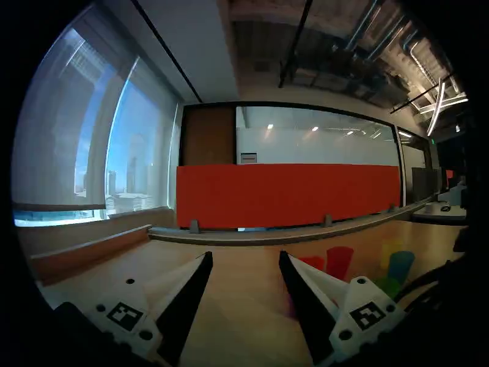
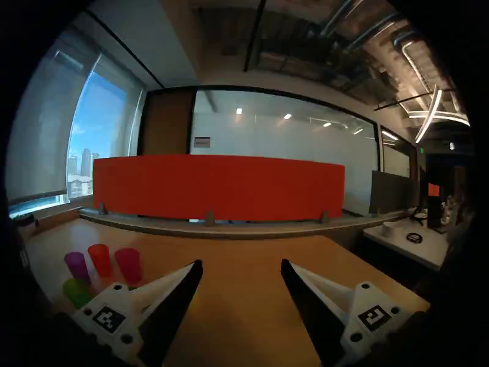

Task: Pour water

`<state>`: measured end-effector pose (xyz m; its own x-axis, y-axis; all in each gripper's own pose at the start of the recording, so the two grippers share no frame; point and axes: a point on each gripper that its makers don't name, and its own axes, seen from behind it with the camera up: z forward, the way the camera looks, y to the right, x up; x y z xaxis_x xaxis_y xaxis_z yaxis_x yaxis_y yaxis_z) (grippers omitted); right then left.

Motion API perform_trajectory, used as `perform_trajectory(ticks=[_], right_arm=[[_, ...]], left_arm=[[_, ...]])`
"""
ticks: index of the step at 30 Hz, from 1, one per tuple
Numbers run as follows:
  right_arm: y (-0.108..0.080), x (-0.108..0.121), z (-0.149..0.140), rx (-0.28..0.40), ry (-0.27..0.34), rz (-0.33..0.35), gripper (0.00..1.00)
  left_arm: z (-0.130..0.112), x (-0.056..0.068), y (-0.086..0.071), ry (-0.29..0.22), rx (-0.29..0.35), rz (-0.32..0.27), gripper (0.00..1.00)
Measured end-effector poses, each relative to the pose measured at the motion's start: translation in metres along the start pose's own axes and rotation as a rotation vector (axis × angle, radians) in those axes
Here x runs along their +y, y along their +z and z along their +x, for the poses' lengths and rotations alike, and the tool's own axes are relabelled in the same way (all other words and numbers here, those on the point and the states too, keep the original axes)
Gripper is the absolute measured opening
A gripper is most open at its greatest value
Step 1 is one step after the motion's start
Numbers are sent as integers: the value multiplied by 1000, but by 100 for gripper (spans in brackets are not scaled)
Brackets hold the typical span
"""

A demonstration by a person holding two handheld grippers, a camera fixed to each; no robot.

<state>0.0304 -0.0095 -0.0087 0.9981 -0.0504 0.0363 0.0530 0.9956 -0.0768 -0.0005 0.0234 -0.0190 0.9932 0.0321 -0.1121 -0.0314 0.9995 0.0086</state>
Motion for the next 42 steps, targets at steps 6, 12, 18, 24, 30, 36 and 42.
perform_trajectory(ticks=[6, 12, 18, 24, 30, 36, 42], right_arm=[[-1, -3, 5, -1, -2, 1, 99], [-3, -2, 10, 4, -3, -5, 99], [-4, -2, 11, 6, -11, -7, 99], [-4, -2, 11, 4, -13, -5, 99], [-3, -2, 11, 4, -14, -8, 99], [-3, -2, 10, 3, -12, -6, 99], [-4, -4, 11, 5, -12, -2, 99]], left_arm=[[-12, -5, -1, -20, -15, 7, 80], [-17, -8, 1, -19, -26, 10, 80], [-24, -8, 2, -11, -38, 10, 80], [-30, -10, 4, -16, -50, 16, 80], [-35, -9, 4, -10, -64, 10, 80], [-42, -7, 6, -5, -83, 6, 80], [-43, -7, 7, -4, -85, 5, 80]])
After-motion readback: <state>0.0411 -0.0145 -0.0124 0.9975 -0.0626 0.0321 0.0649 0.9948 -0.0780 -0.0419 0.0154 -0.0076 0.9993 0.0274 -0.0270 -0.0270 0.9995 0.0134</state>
